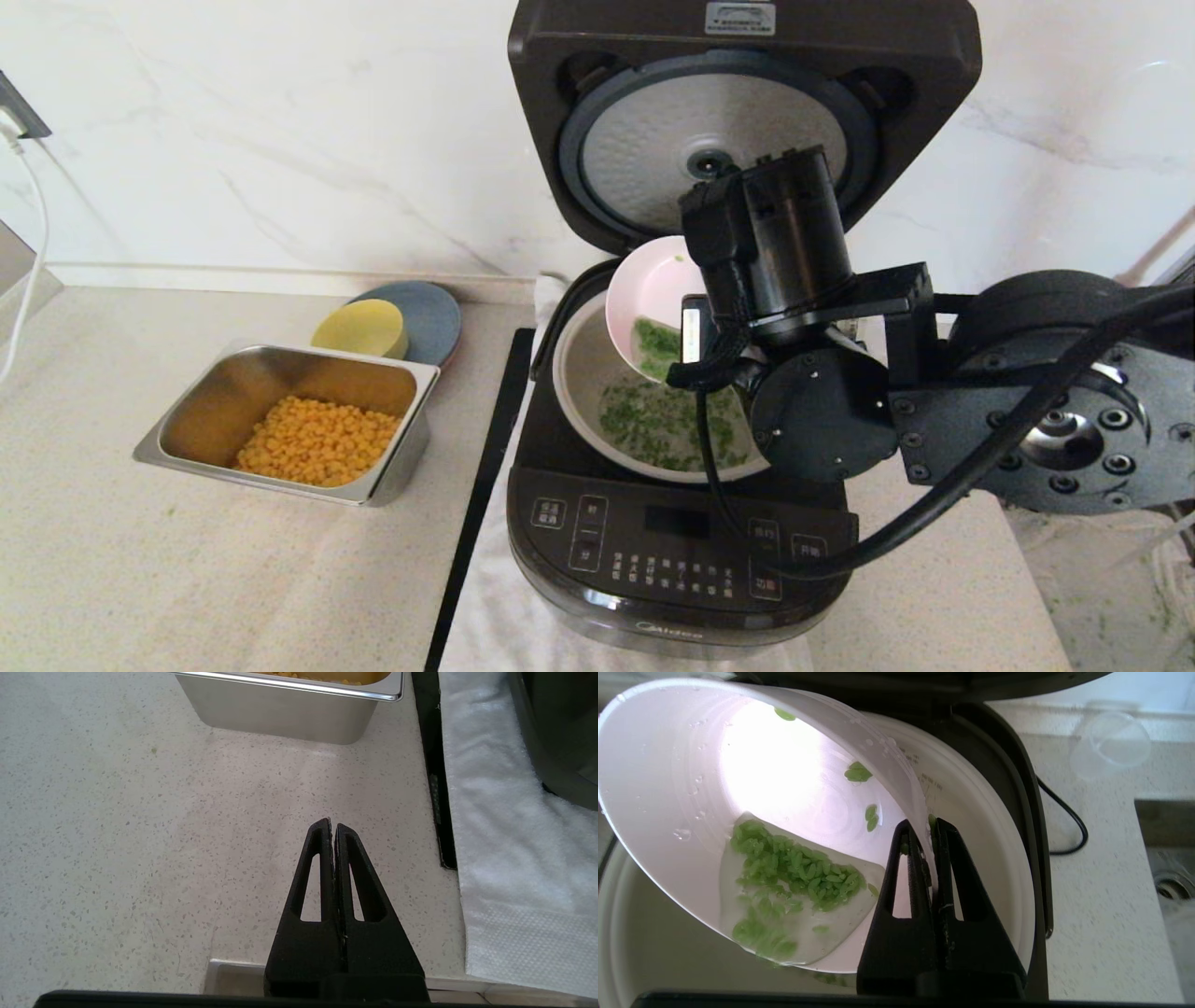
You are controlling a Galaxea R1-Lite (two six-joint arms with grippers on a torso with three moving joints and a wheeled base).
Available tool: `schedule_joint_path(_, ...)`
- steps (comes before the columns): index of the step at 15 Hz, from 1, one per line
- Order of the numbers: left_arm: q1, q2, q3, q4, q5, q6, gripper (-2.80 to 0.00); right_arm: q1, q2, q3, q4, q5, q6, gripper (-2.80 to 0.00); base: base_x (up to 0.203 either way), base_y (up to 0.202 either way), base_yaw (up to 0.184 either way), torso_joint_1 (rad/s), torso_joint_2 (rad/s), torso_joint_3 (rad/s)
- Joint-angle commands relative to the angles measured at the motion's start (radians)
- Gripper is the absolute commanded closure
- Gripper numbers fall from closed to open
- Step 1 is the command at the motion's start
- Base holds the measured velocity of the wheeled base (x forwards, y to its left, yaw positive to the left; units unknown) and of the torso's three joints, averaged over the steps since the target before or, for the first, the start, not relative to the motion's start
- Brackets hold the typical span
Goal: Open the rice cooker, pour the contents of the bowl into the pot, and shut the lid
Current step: Pour the water from the bowl into the rice cooker
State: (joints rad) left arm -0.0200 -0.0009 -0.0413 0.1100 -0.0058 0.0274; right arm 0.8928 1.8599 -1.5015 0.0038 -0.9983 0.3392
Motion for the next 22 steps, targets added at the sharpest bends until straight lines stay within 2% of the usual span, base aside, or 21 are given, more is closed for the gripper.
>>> schedule_joint_path(1, 0.000, -0.001, 0.000, 0.000, -0.002, 0.000, 0.00, 0.000, -0.033, 0.103, -0.161, -0.005, -0.050, 0.00, 0.000, 0.000, 0.000, 0.000, 0.00, 0.000)
schedule_joint_path(6, 0.000, -0.001, 0.000, 0.000, 0.000, 0.000, 0.00, -0.005, -0.042, 0.286, -0.604, -0.003, -0.274, 0.00, 0.000, 0.000, 0.000, 0.000, 0.00, 0.000)
schedule_joint_path(9, 0.000, -0.001, 0.000, 0.000, -0.001, 0.000, 0.00, -0.005, -0.030, 0.333, -0.755, 0.001, -0.368, 0.00, 0.000, 0.000, 0.000, 0.000, 0.00, 0.000)
schedule_joint_path(13, 0.000, -0.001, 0.000, 0.000, 0.000, 0.000, 0.00, -0.008, -0.036, 0.302, -0.723, 0.001, -0.390, 0.00, 0.000, 0.000, 0.000, 0.000, 0.00, 0.000)
schedule_joint_path(17, 0.000, -0.001, 0.000, 0.000, 0.000, 0.000, 0.00, -0.034, -0.062, 0.256, -0.524, 0.022, -0.370, 0.00, 0.000, 0.000, 0.000, 0.000, 0.00, 0.000)
schedule_joint_path(19, 0.000, -0.001, 0.000, 0.000, -0.002, 0.000, 0.00, -0.053, -0.066, 0.212, -0.428, 0.042, -0.332, 0.00, 0.000, 0.000, 0.000, 0.000, 0.00, 0.000)
schedule_joint_path(22, 0.000, -0.001, 0.000, 0.000, 0.000, 0.000, 0.00, -0.080, -0.073, 0.120, -0.148, 0.128, -0.184, 0.00, 0.000, 0.000, 0.000, 0.000, 0.00, 0.000)
